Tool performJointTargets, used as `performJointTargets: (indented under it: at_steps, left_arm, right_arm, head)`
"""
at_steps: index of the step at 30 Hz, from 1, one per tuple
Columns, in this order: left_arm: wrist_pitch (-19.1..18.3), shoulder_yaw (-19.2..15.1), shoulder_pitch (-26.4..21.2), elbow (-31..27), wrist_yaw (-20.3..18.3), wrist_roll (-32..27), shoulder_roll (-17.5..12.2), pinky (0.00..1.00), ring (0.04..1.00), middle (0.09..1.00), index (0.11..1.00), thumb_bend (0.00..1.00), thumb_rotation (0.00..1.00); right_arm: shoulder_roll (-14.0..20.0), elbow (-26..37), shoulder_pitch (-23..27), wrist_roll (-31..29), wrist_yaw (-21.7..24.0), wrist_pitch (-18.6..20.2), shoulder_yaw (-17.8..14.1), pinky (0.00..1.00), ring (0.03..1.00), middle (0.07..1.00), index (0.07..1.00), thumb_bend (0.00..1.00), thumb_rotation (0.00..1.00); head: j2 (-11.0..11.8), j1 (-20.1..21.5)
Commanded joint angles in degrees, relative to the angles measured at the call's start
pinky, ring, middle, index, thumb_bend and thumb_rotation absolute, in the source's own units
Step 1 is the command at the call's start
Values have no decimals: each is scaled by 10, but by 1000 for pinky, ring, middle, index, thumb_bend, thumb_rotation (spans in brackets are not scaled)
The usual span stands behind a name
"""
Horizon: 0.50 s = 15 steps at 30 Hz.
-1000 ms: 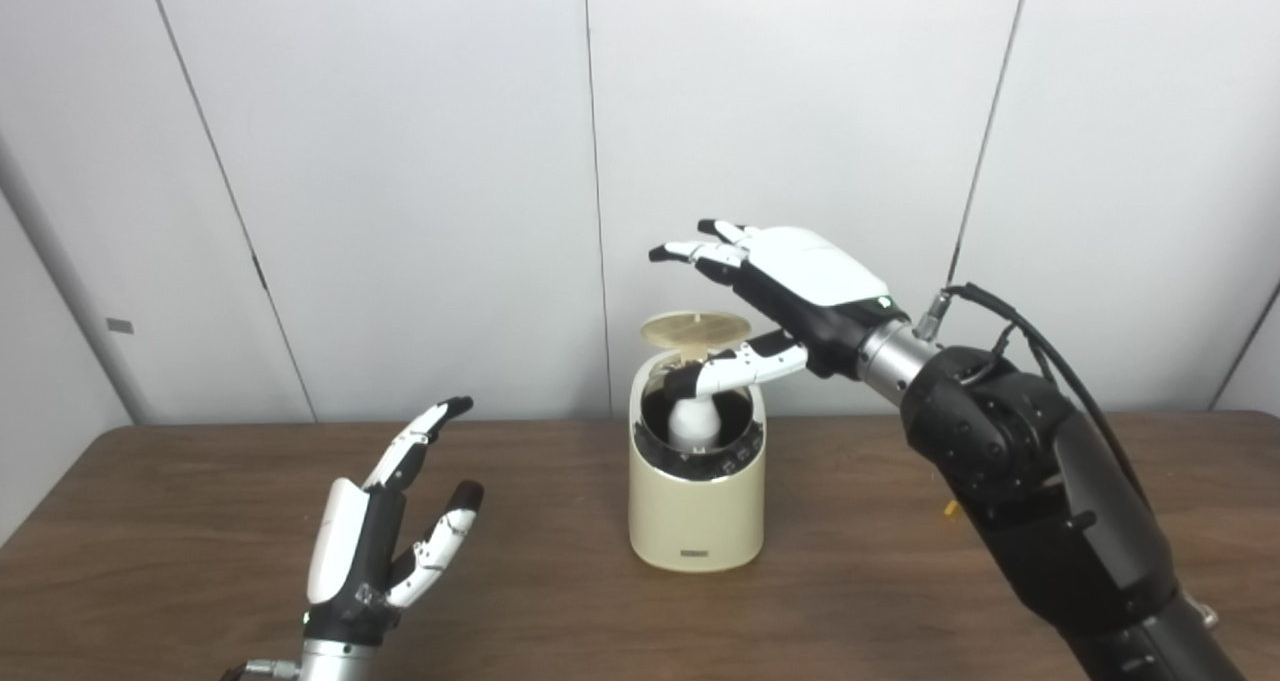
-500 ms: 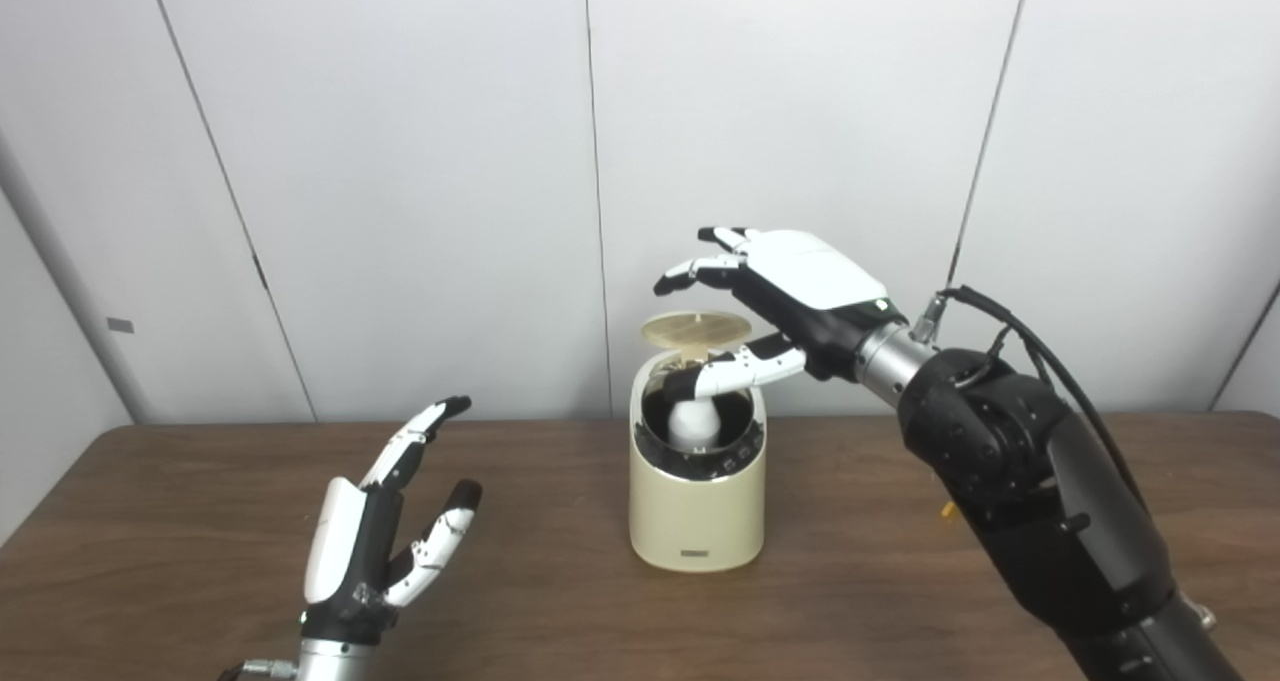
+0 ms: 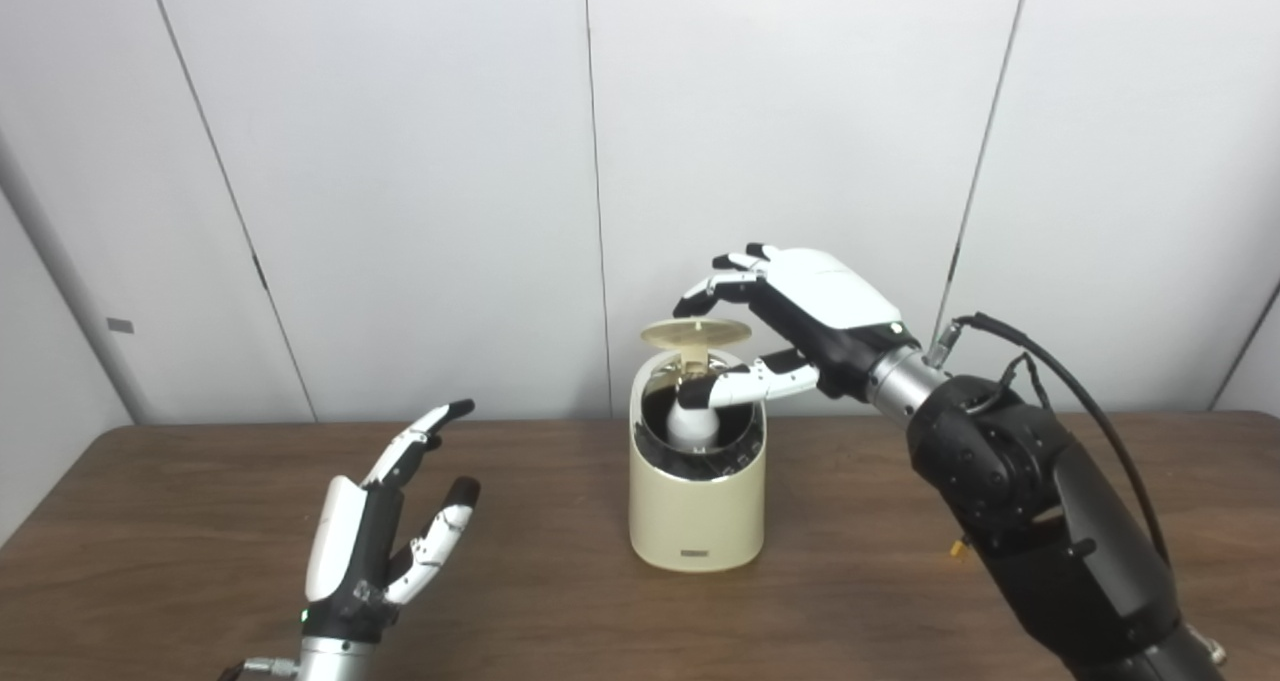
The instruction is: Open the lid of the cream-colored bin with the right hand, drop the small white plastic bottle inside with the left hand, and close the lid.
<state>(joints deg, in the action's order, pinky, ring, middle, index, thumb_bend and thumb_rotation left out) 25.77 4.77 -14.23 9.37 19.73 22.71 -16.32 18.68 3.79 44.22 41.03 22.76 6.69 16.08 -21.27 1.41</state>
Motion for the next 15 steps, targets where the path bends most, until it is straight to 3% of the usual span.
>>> performJointTargets:
  at_steps: [1,9,15]
  left_arm:
    - [11,-6,-12,-23,2,4,-4,798,870,865,854,493,889]
    - [11,-16,-5,-35,-11,0,-1,804,868,865,857,494,889]
    - [11,-20,-2,-41,-21,-1,-1,804,870,866,860,481,901]
  right_arm:
    - [5,20,17,-4,0,4,-6,1000,923,760,726,963,1000]
    - [3,27,4,-1,15,26,-2,1000,916,769,731,984,1000]
    - [2,30,-15,-7,0,14,-4,1000,895,740,721,996,1000]
  head:
    - [0,0]
    - [-8,1]
    - [-13,0]
